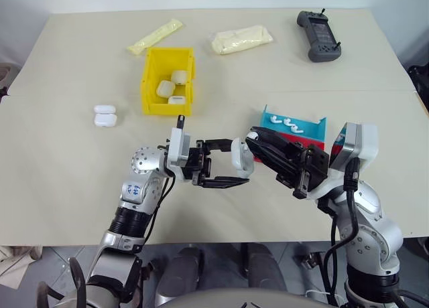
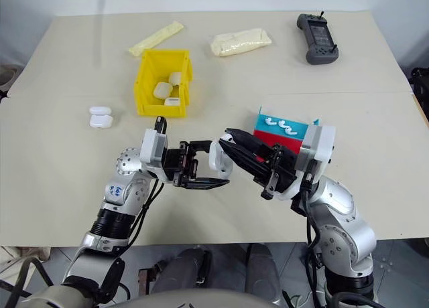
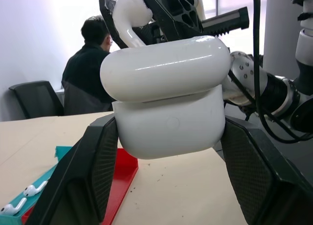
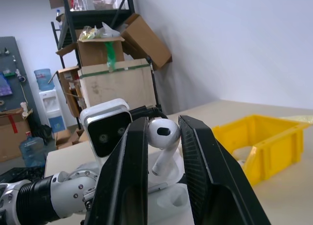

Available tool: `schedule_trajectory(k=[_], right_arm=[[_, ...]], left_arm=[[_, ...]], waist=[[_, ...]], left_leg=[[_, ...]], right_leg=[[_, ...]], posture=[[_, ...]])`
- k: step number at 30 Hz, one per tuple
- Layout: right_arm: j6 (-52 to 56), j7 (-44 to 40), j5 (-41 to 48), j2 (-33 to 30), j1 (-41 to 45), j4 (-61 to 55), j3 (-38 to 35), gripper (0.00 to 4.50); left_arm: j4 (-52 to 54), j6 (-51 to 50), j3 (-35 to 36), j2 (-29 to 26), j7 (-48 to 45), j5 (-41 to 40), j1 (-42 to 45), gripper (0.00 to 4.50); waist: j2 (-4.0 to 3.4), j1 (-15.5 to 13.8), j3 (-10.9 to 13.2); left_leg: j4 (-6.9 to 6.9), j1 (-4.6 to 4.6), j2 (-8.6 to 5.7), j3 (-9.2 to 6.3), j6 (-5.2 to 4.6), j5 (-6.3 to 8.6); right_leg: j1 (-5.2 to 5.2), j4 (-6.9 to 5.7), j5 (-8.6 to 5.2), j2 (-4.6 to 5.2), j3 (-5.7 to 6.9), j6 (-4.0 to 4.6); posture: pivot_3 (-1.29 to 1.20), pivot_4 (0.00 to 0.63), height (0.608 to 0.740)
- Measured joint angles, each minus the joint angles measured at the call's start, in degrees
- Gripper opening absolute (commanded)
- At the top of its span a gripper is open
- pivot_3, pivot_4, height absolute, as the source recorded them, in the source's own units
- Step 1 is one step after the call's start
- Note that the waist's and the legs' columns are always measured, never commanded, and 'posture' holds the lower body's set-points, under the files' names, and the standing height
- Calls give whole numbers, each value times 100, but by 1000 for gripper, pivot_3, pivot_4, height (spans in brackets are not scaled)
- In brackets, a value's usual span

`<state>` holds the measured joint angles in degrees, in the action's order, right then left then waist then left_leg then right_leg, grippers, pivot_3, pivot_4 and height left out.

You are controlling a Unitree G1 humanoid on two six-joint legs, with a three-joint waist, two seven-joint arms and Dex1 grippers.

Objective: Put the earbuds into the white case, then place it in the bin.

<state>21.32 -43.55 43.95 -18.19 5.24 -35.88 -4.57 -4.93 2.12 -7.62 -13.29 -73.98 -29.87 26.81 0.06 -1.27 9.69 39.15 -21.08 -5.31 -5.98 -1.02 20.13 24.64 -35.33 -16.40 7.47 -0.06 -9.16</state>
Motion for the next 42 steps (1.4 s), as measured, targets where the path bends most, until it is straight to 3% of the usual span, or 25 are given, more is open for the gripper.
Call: schedule_trajectory(k=[11, 27, 42], right_arm=[[-472, -128, -190, -19, -326, 251, 257, 991], [-1009, -150, -504, 3, -107, 714, 549, 991], [-696, -123, -16, -385, -165, 555, 352, 991]], left_arm=[[-30, 22, 35, 31, 4, 27, 1, 2987], [-33, 49, 27, 46, -8, 86, 1, 2987], [-80, 88, 32, 133, 7, 96, 4, 2987]], waist=[[0, -4, 0], [0, -5, 0], [0, -7, 0]], left_leg=[[0, 0, 0, 0, 0, 0], [0, 0, 0, 0, 0, 0], [0, 0, 1, -1, 0, 0]], right_leg=[[-1, 1, 0, -1, 0, 0], [-1, 2, 0, 0, 0, 0], [-1, 4, 0, 0, 0, 0]], posture=[[0, 150, 740], [0, 150, 740], [0, 150, 740]])
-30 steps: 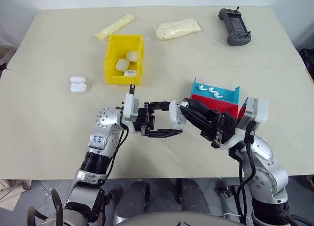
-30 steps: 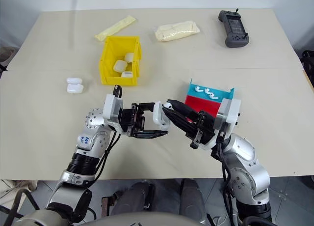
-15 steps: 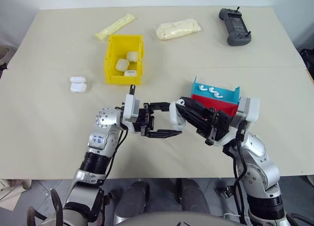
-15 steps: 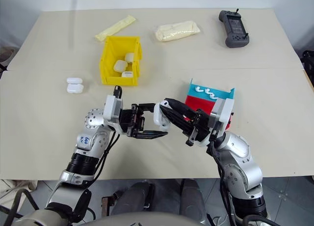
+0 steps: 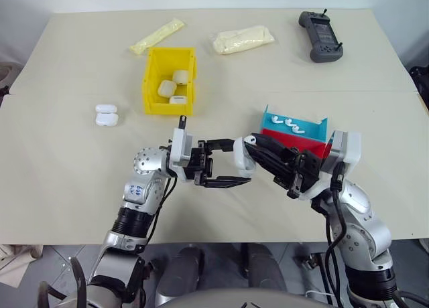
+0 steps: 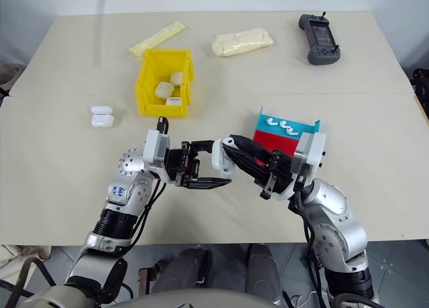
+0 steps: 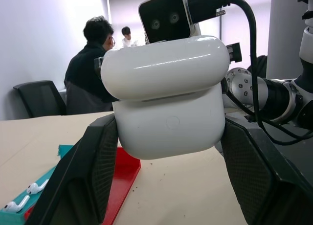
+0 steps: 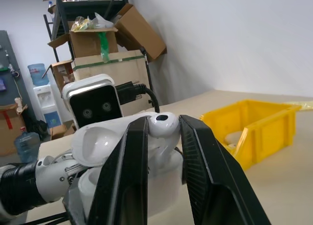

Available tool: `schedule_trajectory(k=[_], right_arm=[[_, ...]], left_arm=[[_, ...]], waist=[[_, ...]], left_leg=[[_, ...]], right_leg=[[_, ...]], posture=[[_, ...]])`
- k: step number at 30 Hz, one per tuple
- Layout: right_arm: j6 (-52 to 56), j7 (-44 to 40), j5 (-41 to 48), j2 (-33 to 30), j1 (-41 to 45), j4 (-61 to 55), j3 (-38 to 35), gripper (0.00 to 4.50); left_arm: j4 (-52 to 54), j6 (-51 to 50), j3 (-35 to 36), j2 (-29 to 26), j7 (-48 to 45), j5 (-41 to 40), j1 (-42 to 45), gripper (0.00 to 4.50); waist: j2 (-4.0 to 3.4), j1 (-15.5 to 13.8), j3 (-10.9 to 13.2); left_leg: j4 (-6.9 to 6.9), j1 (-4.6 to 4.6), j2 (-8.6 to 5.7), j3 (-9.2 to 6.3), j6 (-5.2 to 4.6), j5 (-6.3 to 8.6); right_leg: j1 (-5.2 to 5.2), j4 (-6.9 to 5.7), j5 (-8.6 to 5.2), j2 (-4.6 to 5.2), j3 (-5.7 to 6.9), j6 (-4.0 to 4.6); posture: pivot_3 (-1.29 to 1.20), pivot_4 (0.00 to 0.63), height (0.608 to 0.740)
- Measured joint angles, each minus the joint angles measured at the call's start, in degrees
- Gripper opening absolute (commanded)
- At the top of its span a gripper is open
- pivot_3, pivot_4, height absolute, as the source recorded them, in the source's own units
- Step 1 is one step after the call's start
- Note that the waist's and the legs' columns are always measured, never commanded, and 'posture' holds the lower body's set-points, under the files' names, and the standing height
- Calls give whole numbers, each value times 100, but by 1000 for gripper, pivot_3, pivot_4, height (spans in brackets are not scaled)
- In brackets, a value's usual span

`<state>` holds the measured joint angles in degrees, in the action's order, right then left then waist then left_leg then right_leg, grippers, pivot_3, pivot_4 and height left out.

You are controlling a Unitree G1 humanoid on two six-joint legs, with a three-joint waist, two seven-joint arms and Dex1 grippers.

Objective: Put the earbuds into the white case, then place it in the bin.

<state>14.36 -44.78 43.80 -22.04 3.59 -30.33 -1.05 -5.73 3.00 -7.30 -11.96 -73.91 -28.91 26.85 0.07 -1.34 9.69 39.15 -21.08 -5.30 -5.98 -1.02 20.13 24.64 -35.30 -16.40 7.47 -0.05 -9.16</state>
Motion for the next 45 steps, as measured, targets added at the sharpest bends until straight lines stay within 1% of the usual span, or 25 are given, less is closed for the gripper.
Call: schedule_trajectory(k=[5, 14, 26, 45], right_arm=[[136, 47, 147, -140, -14, -112, -169, 991], [233, 111, 210, -208, 8, -171, -170, 991], [-117, -118, -351, -198, 267, -93, 53, 991], [-311, -141, -362, -158, 358, 132, 42, 991]], left_arm=[[-81, 81, 26, 11, 19, 0, 76, 2987], [-147, 126, 49, 27, 39, -1, 85, 2987], [-146, 79, 47, -7, -40, -10, 126, 2987], [-147, 78, 48, -4, -72, -13, 151, 2987]], waist=[[0, -2, 0], [0, -2, 0], [0, 0, 0], [0, 0, 0]], left_leg=[[0, 0, -1, 0, 0, 0], [0, 0, -1, 1, 0, 0], [0, 0, -1, 1, 0, 0], [1, 0, -1, 1, 0, 0]], right_leg=[[-1, 20, 0, 0, 0, 0], [-1, 21, 0, 1, 0, 0], [-1, 20, 0, 0, 0, 0], [-1, 19, 0, 0, 0, 0]], posture=[[0, 150, 740], [0, 150, 740], [0, 150, 740], [0, 150, 740]])
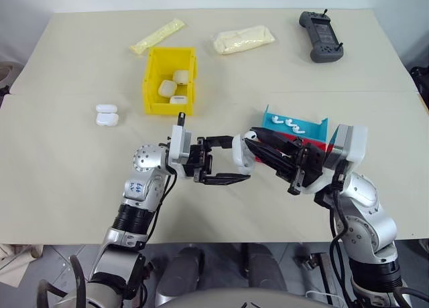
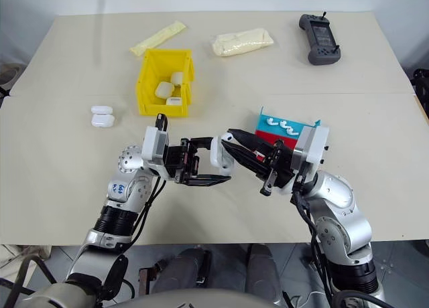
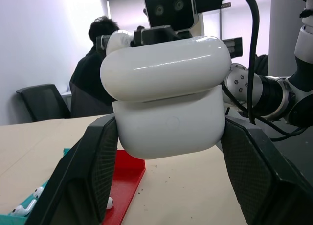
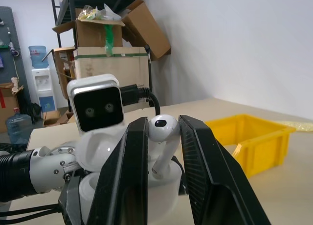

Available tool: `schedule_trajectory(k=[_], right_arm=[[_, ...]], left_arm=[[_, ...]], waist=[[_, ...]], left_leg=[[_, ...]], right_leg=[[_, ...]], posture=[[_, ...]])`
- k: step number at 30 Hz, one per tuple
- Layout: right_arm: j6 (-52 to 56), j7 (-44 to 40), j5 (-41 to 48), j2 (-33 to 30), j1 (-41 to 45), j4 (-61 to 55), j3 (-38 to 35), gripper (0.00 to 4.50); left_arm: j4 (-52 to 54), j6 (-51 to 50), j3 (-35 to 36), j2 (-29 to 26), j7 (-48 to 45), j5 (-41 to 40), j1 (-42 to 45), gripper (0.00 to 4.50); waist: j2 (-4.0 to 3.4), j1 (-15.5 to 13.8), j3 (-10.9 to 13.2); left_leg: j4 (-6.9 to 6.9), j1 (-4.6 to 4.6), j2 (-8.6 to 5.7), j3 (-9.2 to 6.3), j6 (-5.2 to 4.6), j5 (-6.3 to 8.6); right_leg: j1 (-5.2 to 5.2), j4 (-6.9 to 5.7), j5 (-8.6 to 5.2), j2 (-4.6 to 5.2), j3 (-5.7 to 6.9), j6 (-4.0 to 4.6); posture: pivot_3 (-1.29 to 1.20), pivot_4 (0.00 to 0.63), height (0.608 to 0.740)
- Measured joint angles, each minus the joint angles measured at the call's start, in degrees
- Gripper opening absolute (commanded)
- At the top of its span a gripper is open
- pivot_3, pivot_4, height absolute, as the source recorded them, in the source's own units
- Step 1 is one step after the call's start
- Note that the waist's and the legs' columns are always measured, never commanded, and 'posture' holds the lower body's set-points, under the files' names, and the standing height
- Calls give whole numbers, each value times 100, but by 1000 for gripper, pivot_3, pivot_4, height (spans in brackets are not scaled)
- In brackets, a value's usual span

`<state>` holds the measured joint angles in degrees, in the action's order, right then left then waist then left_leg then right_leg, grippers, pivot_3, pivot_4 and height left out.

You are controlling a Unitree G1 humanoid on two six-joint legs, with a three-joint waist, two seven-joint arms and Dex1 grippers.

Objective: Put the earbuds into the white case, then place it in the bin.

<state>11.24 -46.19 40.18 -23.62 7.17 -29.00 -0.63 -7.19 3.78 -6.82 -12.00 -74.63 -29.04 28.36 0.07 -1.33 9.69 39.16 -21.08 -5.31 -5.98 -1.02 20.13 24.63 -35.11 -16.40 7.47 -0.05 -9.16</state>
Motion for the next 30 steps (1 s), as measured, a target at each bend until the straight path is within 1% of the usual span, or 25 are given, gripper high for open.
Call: schedule_trajectory(k=[6, 16, 30], right_arm=[[-81, -87, -107, 3, 18, 115, 13, 991], [-352, -207, -254, 212, 135, 485, 47, 991], [-335, -309, -223, 177, 77, 493, 3, 991]], left_arm=[[-24, -1, 1, -2, -5, 0, 16, 2987], [-28, -18, 22, -35, -19, 0, 21, 2987], [-28, -25, 24, -53, -48, 0, 29, 2987]], waist=[[0, 0, 0], [0, 4, 0], [0, 2, 0]], left_leg=[[0, 0, 0, 0, 0, 0], [1, 0, 0, 0, 0, 0], [1, 0, 0, 0, 0, 0]], right_leg=[[0, -1, 0, 0, 0, 0], [0, -3, 0, -1, 0, 0], [0, -4, 0, 0, 0, 0]], posture=[[0, 150, 740], [0, 150, 740], [0, 150, 740]])
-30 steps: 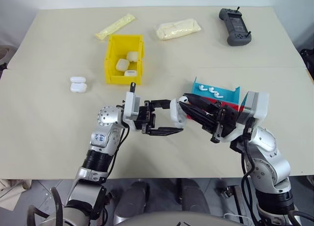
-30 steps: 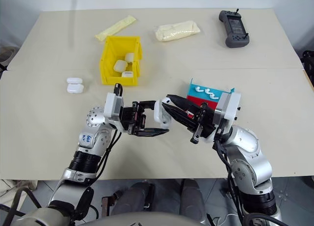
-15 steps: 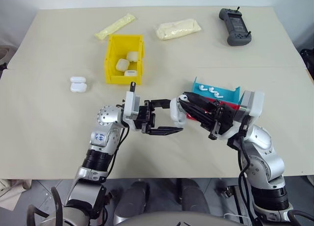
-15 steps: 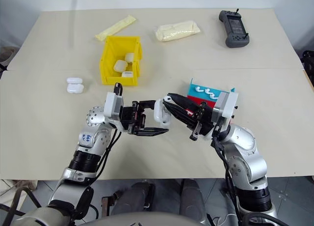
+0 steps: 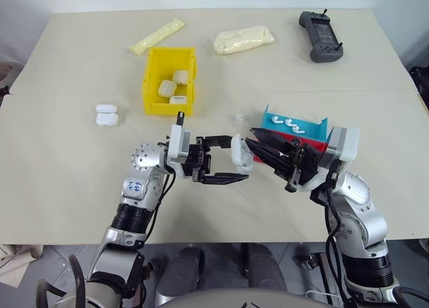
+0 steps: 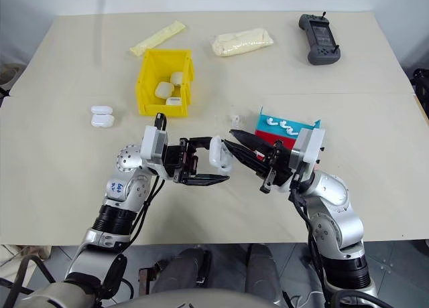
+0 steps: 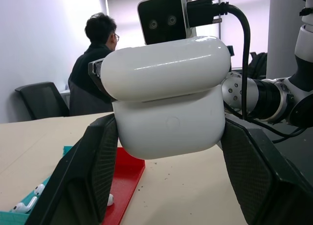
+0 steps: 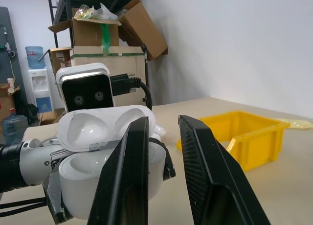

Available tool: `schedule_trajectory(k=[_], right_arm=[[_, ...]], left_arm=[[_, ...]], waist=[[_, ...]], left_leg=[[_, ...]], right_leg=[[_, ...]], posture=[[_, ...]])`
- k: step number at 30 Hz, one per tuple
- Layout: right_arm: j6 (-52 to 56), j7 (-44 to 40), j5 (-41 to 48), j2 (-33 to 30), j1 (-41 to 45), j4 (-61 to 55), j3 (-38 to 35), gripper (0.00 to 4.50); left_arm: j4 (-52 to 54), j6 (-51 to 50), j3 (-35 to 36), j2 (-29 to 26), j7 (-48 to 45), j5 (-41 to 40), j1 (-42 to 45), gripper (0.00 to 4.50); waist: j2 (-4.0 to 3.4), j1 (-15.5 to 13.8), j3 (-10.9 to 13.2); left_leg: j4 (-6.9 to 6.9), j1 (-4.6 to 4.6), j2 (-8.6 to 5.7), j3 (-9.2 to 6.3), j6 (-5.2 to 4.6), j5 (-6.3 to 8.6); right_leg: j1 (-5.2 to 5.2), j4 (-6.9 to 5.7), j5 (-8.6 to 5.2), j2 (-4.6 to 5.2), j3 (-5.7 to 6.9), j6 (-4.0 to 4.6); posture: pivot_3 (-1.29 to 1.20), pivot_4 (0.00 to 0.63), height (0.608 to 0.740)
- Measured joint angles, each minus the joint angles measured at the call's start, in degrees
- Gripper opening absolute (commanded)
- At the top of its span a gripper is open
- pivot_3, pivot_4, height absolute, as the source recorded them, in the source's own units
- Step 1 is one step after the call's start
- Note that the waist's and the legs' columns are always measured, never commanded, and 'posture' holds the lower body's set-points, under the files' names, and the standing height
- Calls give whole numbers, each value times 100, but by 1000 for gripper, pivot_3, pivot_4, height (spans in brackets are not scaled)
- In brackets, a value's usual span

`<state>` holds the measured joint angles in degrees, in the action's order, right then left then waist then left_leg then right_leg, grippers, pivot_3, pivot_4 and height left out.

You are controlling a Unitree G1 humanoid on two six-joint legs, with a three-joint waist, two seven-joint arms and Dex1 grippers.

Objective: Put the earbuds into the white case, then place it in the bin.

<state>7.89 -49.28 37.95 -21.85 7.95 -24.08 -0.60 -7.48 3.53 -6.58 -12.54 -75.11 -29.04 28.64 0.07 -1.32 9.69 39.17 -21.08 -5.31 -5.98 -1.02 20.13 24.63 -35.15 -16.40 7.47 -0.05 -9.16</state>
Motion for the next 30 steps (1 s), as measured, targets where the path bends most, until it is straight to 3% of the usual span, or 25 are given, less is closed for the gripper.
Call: schedule_trajectory(k=[6, 10, 17, 25, 30], right_arm=[[289, 22, 346, -498, -173, -51, -648, 991], [539, -197, 548, -1215, -1014, -37, -1425, 2238], [-324, -1020, -53, -1598, -2253, 825, -2478, 4477], [-1099, -1388, -458, -1726, -2420, 1774, -3115, 4477], [-827, -1361, -483, -2075, -1977, 1599, -2904, 4477]], left_arm=[[1, 26, 10, -2, 3, 2, 16, 2987], [4, 43, 88, -124, 33, 9, -36, 2987], [50, 40, 146, -290, 117, 14, -273, 2987], [49, 95, 251, -372, 165, 14, -306, 2987], [10, 204, 235, -272, 204, 43, -290, 2987]], waist=[[0, -17, 0], [0, -22, 0], [0, -24, 0], [0, -17, 0], [-1, -5, 0]], left_leg=[[0, -2, -1, -1, 0, 0], [-3, -2, -1, -1, -2, 1], [-1, 5, -1, 9, -4, 0], [-2, 12, 1, 14, -3, 0], [-1, 12, 2, 15, -3, 0]], right_leg=[[-2, 2, 0, 2, 1, 0], [-6, 2, 0, 2, 3, 0], [-9, 3, 1, 0, -4, -1], [-9, 6, 1, 1, -10, -1], [-8, 5, 0, 1, -11, -1]], posture=[[0, 150, 740], [0, 150, 740], [0, 150, 740], [0, 150, 740], [0, 150, 740]])
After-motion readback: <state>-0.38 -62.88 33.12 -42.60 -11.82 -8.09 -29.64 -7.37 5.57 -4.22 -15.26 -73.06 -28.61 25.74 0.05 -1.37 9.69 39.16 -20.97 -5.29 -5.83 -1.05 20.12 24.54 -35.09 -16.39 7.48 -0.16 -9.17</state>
